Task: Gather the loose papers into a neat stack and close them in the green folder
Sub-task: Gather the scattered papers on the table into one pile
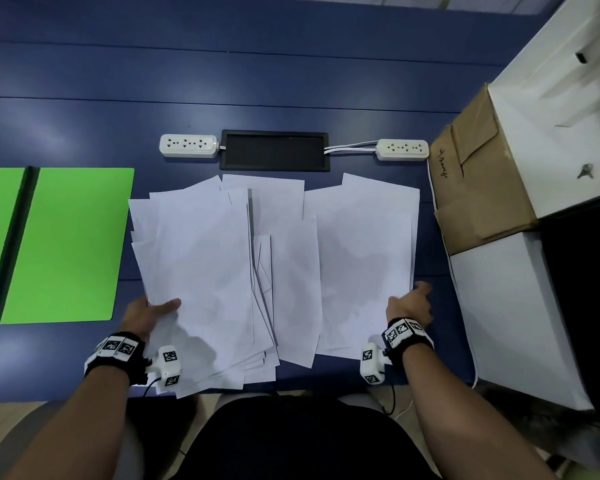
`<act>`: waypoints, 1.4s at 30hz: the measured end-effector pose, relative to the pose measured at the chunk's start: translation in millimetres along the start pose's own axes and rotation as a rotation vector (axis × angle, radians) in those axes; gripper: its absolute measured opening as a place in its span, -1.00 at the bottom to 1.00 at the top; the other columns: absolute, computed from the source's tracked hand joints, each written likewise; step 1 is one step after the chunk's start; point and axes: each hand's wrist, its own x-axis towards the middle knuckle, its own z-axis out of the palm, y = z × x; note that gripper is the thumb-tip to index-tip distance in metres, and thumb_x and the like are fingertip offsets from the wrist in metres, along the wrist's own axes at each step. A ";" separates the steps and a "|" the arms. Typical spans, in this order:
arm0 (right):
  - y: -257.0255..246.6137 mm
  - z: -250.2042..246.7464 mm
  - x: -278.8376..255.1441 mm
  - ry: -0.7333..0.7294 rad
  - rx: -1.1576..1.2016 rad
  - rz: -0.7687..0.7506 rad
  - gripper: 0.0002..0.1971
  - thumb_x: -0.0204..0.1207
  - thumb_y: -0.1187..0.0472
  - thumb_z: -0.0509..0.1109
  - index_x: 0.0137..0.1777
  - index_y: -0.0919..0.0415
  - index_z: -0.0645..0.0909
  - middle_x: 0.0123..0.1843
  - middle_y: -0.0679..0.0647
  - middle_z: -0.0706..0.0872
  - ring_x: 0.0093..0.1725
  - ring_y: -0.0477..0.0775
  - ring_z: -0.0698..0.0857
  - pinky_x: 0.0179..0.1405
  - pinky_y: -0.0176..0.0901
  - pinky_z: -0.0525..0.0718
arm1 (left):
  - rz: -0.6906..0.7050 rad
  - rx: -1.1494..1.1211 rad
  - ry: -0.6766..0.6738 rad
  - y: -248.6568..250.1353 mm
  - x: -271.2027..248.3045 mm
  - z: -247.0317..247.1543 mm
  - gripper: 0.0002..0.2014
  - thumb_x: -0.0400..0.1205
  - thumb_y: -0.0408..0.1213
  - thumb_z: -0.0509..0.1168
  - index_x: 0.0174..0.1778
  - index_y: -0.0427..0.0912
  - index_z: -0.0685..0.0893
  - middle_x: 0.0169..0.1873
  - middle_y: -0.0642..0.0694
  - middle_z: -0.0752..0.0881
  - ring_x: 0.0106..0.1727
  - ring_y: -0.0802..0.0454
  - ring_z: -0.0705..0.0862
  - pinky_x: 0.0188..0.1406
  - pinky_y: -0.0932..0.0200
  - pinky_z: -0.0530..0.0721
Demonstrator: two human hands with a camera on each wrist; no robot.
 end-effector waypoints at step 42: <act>-53.8 35.6 -78.4 -0.463 0.271 -0.019 -0.42 0.53 0.20 0.48 0.54 0.31 0.49 0.45 0.20 0.64 0.38 0.22 0.64 0.40 -0.06 0.56 | 0.028 -0.025 -0.017 -5.4 3.1 -3.0 -0.64 0.52 -0.35 0.58 0.22 -0.32 0.75 0.03 -0.33 0.84 -0.05 -0.25 0.80 -0.03 -0.09 0.76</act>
